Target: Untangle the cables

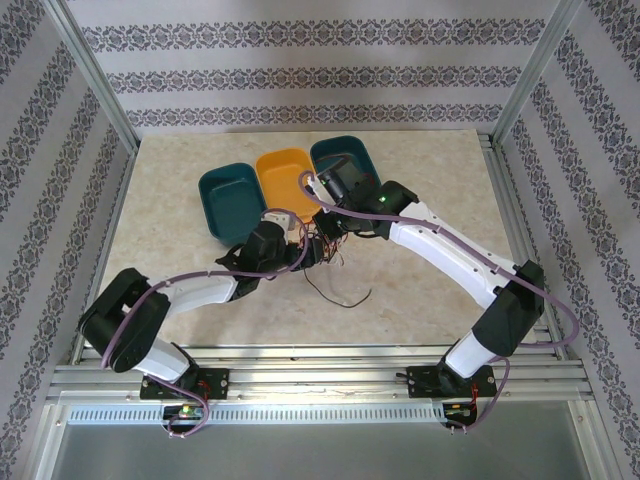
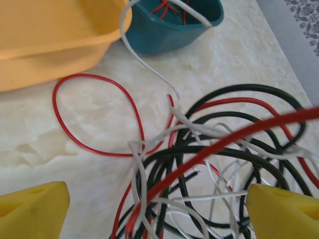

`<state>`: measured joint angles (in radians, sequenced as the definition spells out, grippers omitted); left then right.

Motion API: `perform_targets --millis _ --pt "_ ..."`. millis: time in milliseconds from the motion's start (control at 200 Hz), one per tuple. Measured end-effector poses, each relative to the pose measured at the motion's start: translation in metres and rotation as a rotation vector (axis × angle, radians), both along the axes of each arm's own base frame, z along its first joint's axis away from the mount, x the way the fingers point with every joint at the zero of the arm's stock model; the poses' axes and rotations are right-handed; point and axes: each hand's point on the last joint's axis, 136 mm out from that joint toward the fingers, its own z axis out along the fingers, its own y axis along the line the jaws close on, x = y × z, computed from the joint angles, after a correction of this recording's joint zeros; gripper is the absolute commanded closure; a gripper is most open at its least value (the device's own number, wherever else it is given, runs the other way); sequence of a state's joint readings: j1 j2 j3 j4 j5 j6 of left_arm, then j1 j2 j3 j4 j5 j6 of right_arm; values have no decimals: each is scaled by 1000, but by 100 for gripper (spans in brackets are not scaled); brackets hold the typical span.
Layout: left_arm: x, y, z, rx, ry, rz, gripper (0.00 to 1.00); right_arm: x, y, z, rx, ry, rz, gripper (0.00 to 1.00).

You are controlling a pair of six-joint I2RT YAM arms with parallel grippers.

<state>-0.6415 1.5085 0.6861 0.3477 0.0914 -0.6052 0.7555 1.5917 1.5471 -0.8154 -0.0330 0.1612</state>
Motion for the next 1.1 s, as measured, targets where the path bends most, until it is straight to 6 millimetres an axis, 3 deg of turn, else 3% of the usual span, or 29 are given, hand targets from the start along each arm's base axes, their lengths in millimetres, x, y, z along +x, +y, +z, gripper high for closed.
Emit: perform_targets --millis 175,325,490,650,844,1104 --pt "8 2 -24 41 30 35 26 -2 0 8 30 -4 -9 100" --pt "7 3 -42 62 72 44 29 -6 -3 22 61 -26 -19 100" --pt "5 5 -47 43 88 61 34 -12 -13 46 111 -72 -49 100" --pt "-5 12 -64 41 136 83 47 -15 -25 77 170 -151 -91 100" --pt "-8 11 -74 32 168 86 45 -17 -49 112 228 -251 -162 100" --pt "-8 11 -72 21 161 87 42 -10 -91 142 252 -355 -287 100"
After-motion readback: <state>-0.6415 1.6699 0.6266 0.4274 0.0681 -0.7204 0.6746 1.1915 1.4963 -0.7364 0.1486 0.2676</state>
